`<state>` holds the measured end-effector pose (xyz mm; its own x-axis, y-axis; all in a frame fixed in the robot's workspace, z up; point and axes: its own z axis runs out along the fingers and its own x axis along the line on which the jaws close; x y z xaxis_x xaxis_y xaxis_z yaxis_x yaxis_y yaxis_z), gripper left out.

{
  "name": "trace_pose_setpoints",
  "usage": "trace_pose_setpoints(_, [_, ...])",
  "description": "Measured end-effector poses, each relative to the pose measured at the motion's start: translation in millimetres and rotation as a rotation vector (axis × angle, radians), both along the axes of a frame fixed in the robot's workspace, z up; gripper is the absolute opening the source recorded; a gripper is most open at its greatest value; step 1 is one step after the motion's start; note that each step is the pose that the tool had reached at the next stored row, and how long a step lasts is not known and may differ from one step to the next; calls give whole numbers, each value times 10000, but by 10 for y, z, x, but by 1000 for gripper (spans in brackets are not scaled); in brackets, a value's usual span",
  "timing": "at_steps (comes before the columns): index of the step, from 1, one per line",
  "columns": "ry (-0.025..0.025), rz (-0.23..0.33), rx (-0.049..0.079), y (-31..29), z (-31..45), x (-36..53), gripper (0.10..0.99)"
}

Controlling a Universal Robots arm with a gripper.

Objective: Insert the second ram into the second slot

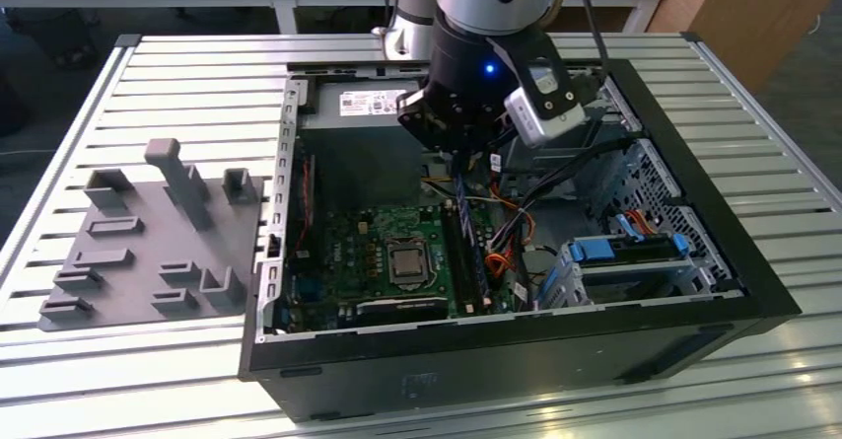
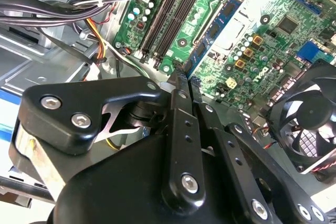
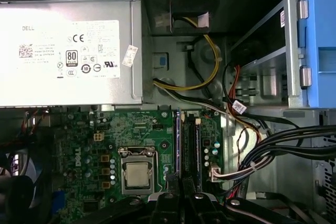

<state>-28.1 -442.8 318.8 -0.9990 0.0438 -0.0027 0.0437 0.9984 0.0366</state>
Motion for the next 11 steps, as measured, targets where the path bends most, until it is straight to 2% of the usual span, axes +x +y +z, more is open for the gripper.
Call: trace_pose_setpoints(11, [0,0,0,0,-64,0,137])
